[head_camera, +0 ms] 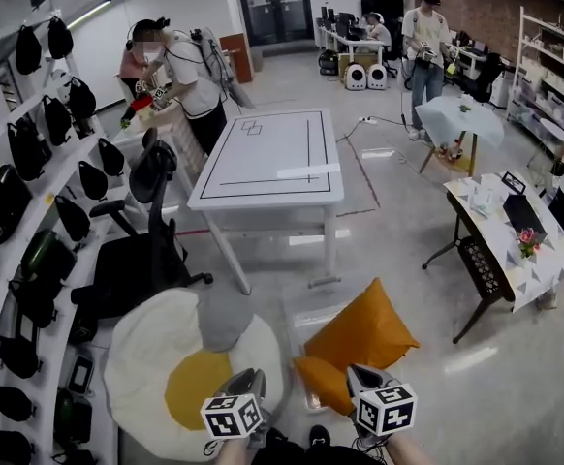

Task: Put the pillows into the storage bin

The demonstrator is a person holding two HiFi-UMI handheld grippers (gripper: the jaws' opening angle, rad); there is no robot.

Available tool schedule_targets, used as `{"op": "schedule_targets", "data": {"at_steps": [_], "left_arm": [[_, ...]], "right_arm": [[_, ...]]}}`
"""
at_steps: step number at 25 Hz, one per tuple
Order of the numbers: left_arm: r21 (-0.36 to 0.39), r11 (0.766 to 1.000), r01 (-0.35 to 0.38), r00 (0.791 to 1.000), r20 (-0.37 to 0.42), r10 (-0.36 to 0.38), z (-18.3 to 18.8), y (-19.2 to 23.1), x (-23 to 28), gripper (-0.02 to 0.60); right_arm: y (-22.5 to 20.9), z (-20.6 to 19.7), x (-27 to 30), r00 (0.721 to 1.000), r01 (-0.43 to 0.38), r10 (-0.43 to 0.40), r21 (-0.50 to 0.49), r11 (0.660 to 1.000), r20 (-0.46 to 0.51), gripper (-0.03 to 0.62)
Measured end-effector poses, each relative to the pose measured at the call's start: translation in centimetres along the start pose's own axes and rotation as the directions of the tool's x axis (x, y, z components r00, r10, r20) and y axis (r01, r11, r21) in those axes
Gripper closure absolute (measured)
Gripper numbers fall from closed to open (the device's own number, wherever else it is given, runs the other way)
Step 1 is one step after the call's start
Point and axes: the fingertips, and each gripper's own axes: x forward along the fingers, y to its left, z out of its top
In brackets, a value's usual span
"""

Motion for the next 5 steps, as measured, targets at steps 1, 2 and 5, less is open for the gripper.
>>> {"op": "schedule_targets", "data": {"at_steps": [1, 2, 5], "left_arm": [[-0.002, 1.0, -0.003, 1.0, 0.007, 0.003, 0.2, 0.1, -0.4, 0.509], [-0.004, 1.0, -0.005, 1.0, 0.015, 0.005, 0.4, 0.1, -0.8, 0.509], [-0.009, 1.0, -0.005, 0.999, 0.039, 0.006, 1.2, 0.2, -2.0, 0.509]], "right_arm": [[0.1, 0.2, -0.2, 1.0, -0.001, 0.001, 0.0, 1.0, 0.009, 0.595], [0.3, 0.5, -0.5, 1.0, -0.003, 0.003, 0.001, 1.0, 0.018, 0.595], [0.9, 1.4, -1.3, 0.999, -0.008, 0.008, 0.007, 1.0, 0.044, 0.594]]}}
